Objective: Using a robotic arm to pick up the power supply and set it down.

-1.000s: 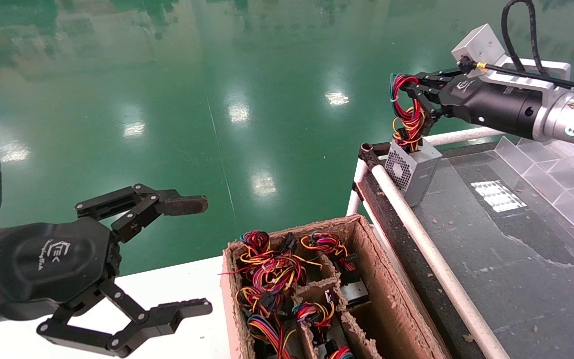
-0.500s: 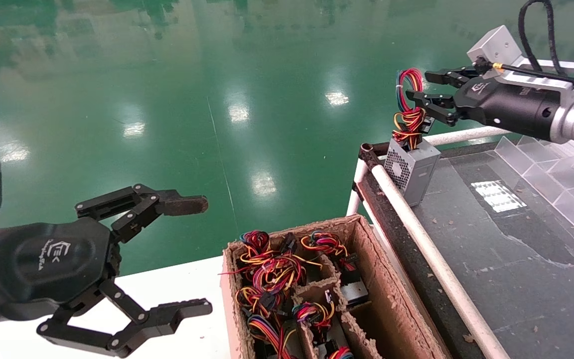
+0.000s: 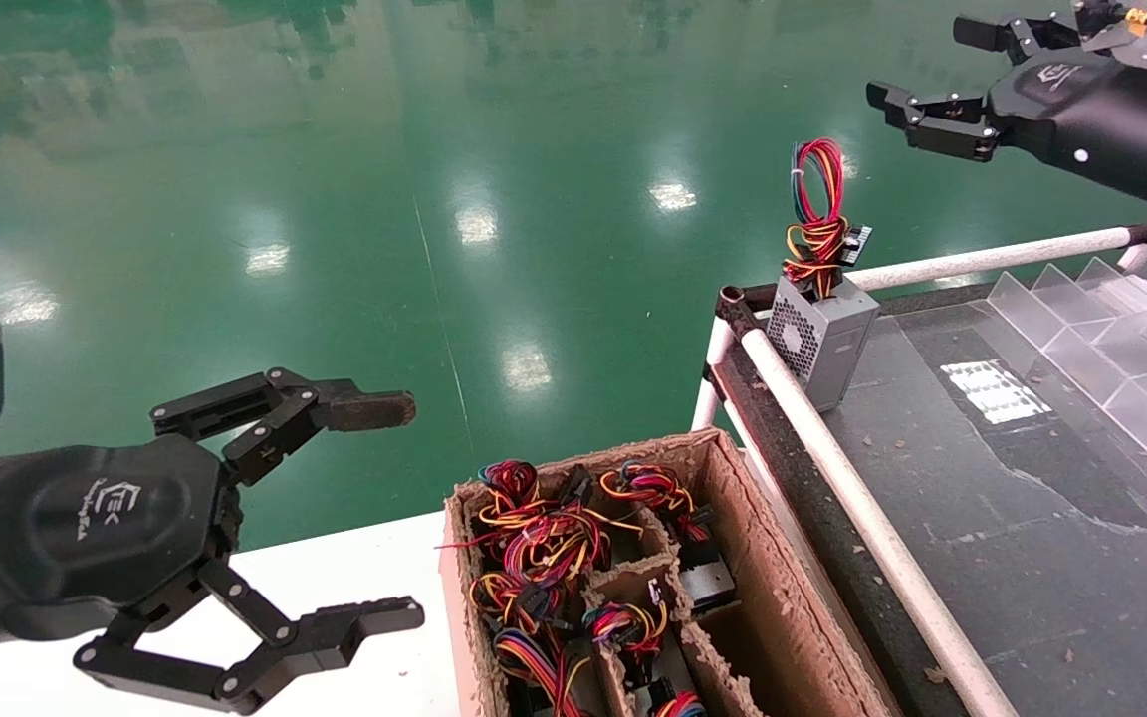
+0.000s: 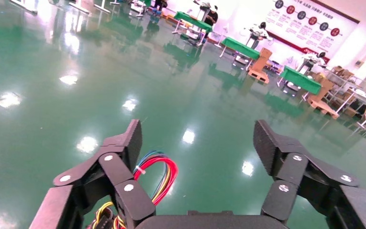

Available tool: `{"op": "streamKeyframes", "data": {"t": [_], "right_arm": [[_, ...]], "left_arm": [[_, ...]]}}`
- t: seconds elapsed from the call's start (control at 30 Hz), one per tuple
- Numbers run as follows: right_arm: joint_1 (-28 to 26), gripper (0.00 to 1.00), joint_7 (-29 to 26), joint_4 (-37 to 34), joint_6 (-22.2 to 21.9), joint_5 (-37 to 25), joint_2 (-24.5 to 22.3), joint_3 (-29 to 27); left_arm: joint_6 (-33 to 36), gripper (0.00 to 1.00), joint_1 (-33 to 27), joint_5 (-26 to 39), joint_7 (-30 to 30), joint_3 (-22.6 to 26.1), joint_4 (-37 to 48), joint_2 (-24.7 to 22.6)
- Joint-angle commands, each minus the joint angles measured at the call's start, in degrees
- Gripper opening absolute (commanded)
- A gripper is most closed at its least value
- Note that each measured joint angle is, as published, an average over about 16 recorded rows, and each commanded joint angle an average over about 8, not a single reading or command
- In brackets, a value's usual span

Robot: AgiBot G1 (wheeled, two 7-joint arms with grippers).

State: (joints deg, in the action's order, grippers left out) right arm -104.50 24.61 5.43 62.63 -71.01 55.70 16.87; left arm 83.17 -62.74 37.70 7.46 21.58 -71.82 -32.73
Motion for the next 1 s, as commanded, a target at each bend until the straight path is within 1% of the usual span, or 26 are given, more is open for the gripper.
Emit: {"op": "streamKeyframes", "data": {"t": [0.03, 1.0], "right_arm": [[0.4, 1.0, 0.1, 0.5, 0.4, 1.3, -0.4, -0.8], [21.8, 1.0, -17.8, 34.6, 11.8, 15.3, -10.6, -0.8]], "left_arm": [[0.0, 1.0, 0.0, 0.0, 0.0, 0.0, 0.0, 0.0], [0.0, 1.0, 0.0, 0.0, 0.0, 0.0, 0.0, 0.0]]}}
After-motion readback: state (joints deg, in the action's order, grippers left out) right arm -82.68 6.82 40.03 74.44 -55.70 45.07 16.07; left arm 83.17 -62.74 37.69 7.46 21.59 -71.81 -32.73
